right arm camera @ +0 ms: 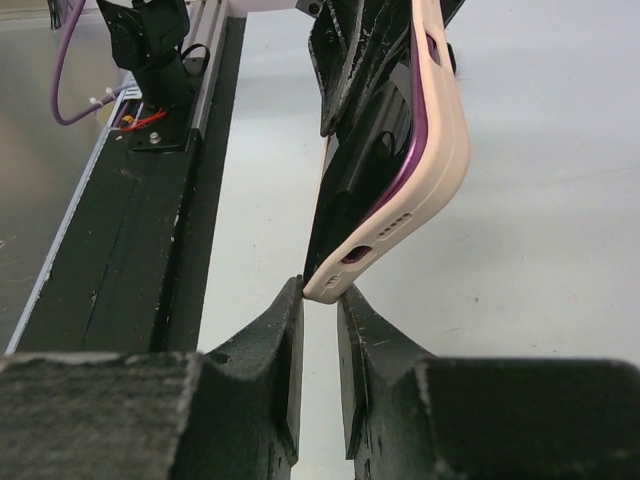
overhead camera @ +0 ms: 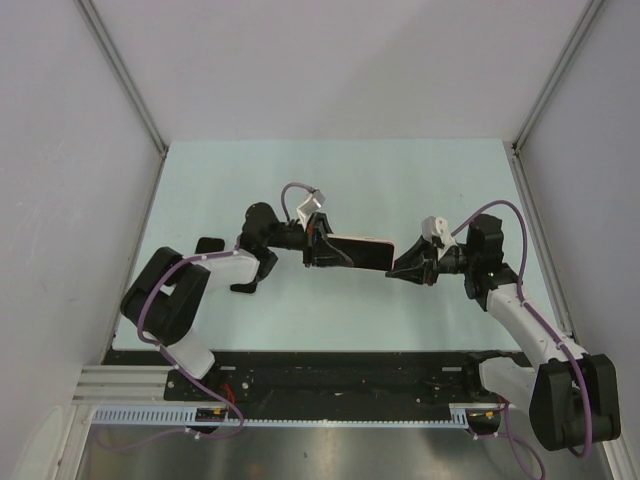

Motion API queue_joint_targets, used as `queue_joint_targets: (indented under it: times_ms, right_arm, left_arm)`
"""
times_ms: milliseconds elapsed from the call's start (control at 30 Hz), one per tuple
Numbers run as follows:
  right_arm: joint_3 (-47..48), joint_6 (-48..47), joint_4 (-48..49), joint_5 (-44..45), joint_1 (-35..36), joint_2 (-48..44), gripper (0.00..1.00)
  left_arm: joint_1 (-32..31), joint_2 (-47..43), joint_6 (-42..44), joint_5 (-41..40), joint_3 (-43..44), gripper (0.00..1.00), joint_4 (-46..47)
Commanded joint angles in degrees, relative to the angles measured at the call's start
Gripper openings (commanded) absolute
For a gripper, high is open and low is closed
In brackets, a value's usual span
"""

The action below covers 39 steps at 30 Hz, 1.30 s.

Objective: Take the phone out of the phone case
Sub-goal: Remove the phone case from the phone.

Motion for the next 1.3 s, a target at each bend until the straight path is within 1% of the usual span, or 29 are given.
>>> queue_joint_targets:
  times_ms: [0,233,400,633,867,1267]
  right_arm:
    - [2.2,-6.7,-1.0,1.2,1.0,-0.7,0.06]
    - [2.3,-7.3,0.1,4.4,1.0,-0.4,0.05]
    - [2.2,-7.2,0.8,5.1,1.0,0.3,0.05]
    - [2.3,-8.1,0.8,6.9,1.0,1.2,0.05]
    - [1.7,-12.2,-0.5,6.9,0.5,1.8,0.04]
    - [-0.3,-15.6,1.9,7.7,0.5,1.6,0.04]
  left_arm:
    - [-3.1,-0.7,-2.7,3.9,3.4,0.00,3.2]
    - [-4.9,-0.9,-2.8,8.4,3.6,0.00,3.1]
    - [-7.1,-2.3,-1.6,12.5,3.4,0.00,3.2]
    - [-10.2,-2.8,-0.5,16.1,3.0,0.00,3.2]
    - [-11.2,-4.4,0.2,17.9,2.6,0.00,3.3]
    - [-12.3,-4.3,-0.3,19.3,2.9,0.00,3.3]
